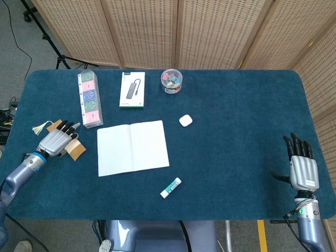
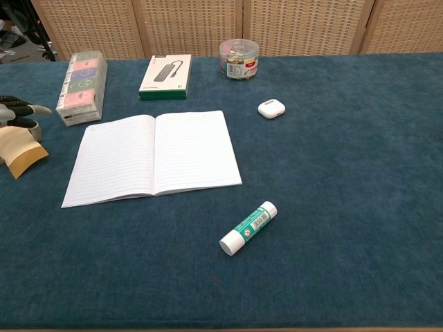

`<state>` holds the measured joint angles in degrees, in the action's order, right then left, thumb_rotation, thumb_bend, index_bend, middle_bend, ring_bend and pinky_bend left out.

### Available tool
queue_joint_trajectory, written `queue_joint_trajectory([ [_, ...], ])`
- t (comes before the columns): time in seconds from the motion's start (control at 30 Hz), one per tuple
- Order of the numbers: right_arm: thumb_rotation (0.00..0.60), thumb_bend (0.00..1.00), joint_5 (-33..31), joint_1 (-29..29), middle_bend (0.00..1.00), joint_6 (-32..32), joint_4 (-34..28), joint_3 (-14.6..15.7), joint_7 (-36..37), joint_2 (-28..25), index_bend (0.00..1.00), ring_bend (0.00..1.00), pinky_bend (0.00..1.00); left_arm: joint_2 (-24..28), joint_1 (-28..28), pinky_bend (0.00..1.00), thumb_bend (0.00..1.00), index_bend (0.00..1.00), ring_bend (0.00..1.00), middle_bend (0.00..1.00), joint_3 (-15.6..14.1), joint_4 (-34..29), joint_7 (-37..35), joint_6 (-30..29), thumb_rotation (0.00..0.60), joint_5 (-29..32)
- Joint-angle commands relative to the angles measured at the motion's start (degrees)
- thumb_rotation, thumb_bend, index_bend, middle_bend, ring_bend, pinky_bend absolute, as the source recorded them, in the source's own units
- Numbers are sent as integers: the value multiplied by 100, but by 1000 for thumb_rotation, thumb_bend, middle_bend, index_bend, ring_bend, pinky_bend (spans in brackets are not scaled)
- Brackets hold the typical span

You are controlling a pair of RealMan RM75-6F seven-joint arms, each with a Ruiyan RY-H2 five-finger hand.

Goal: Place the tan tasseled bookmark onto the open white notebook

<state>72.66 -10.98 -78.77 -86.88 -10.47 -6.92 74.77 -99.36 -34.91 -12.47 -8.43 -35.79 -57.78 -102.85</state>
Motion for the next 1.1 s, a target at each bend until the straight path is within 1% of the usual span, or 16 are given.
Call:
queue_joint_trajectory([
  [0.03,600,0,11,3,0,-7,-9,6,5,-4,0,0,0,6,20,10,298,434,0,0,17,0,-19,-41,600,38],
  [0.17,600,0,17,8,0,-10,-18,9,19,-13,0,0,0,29,33,10,299,434,0,0,40,12,-9,-133,600,80],
  [0.33,600,0,31,16,0,-22,-44,9,45,-34,0,0,0,127,60,10,297,434,0,0,118,-2,11,-471,600,168],
  [0.43,600,0,37,19,0,-17,-59,12,65,-52,0,0,0,237,85,10,296,434,0,0,145,-15,104,-847,600,189],
  [0.5,600,0,33,22,0,-9,-70,12,84,-66,0,0,0,362,69,10,296,434,0,0,182,-5,294,-1291,600,202],
  [0.6,600,0,28,24,0,-3,-82,9,101,-81,0,0,0,526,5,10,295,435,0,0,252,-73,443,-1698,600,247],
  [0.67,600,0,28,27,0,2,-99,8,127,-96,0,0,0,672,-103,10,294,435,0,0,343,-120,572,-2045,600,302],
  [0.83,600,0,22,30,0,15,-111,8,155,-116,0,0,0,944,-376,10,292,444,0,0,454,-353,851,-2409,600,349],
  [0.93,600,0,13,29,0,28,-116,3,176,-131,0,0,0,1110,-685,10,284,444,0,0,564,-603,1055,-2623,600,378],
  [1.1,600,0,-51,25,0,59,-95,-35,233,-158,0,0,0,1276,-1327,11,276,444,0,0,568,-1246,1455,-2661,600,189],
])
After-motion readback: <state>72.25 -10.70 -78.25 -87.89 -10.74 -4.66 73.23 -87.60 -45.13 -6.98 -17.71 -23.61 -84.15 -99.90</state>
